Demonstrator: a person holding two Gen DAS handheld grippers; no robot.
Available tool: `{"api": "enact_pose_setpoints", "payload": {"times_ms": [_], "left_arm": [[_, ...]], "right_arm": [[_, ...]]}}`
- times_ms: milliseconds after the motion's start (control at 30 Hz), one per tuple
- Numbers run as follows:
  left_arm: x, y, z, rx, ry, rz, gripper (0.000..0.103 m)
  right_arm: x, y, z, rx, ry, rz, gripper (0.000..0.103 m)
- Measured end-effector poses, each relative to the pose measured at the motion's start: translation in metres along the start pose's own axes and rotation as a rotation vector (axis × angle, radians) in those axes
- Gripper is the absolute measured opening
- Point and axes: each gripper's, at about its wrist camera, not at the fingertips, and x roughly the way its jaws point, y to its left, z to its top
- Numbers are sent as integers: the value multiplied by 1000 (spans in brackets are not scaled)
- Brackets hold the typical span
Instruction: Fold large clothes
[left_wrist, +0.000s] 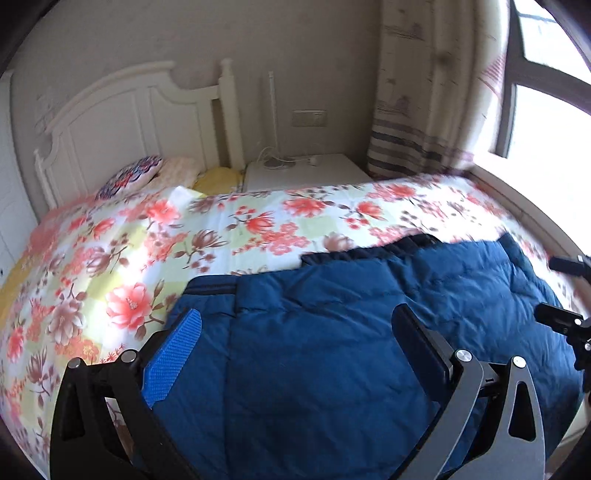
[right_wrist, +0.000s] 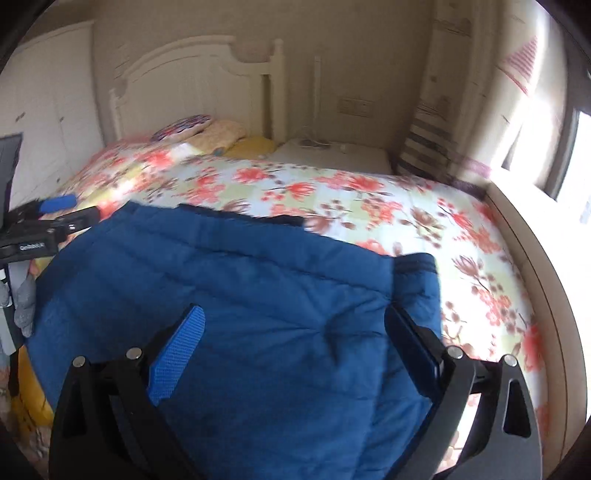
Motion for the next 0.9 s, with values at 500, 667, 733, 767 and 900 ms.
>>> {"api": "enact_pose_setpoints", "payload": {"times_ms": [500,667,733,767,900], "left_arm": [[-1,58,-57,-149,53,70,99],[18,108,-82,-344,137,11,99],[18,98,-79,-292,143,62,99],[17,95,-78,-272,141,87,99],[-20,79,-74,-237,42,129,99]], "right_arm": [[3,-49,-33,141,55,-107,100],[18,-82,-56,261,68,-15,100],[16,-72,-51,214,75,-72,100],[12,-66,-48,191,69,-103,100],[-25,-37,-45,128,-31,-97,100]]}}
